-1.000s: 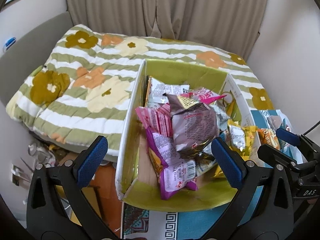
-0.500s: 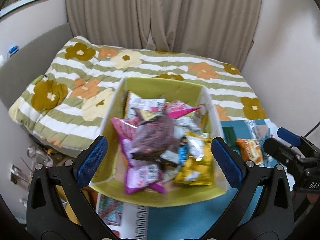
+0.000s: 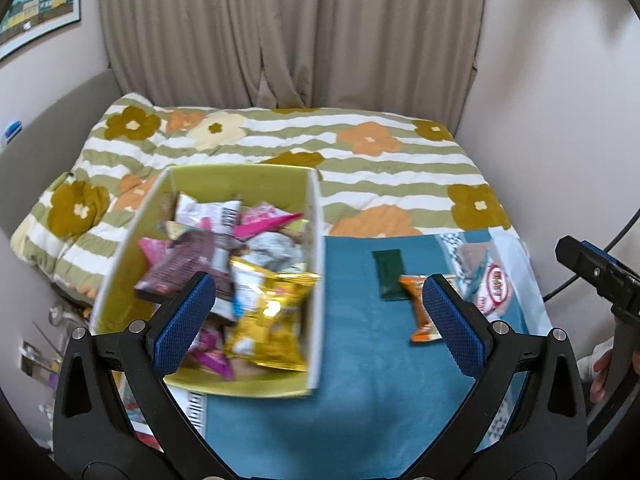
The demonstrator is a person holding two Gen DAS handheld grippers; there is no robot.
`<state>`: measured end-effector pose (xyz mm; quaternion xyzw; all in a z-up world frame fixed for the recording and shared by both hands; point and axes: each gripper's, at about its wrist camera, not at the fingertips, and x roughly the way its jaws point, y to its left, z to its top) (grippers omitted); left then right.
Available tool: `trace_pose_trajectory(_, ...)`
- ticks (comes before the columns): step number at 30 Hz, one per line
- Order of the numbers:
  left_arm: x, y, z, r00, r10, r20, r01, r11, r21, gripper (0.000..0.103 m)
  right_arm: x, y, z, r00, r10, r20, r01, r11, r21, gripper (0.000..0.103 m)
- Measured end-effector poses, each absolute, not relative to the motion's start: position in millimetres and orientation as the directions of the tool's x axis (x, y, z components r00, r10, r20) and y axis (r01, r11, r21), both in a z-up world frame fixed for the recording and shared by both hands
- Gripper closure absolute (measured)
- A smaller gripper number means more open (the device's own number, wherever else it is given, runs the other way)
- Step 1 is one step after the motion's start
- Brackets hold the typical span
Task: Organize snacks
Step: 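Move both tools back over the remaining snacks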
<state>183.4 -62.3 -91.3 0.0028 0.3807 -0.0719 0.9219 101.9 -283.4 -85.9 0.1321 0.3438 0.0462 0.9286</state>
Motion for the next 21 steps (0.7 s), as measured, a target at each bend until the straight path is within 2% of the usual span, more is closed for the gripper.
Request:
trace_pose_trajectory(7, 182, -117, -107, 0.681, -0.107, -0.725, 0.115, 0.993, -0.039, 0.001, 93, -343, -94, 0.766, 0.14, -0.627, 0.026, 0.968, 0.248, 0.0)
trace_pose_trajectory(14, 189, -153, -140, 0.621, -0.099, -0.778, 0.099, 0.994, -0.047, 0.001, 99, -392, -115, 0.744, 0.163, -0.648, 0.034, 0.959, 0.281, 0.0)
trace_pose_trajectory(17, 202, -166, -155, 0.588, -0.105, -0.802, 0.109, 0.993, -0.05, 0.001, 110, -410, -135, 0.668, 0.24, -0.704, 0.054, 0.928, 0.368, 0.0)
trace_pose_trajectory(21, 224, -181, -181, 0.534, -0.129, -0.835, 0.134, 0.989, -0.066, 0.001, 121, -420, -159, 0.626, 0.281, -0.728, 0.111, 0.892, 0.439, 0.0)
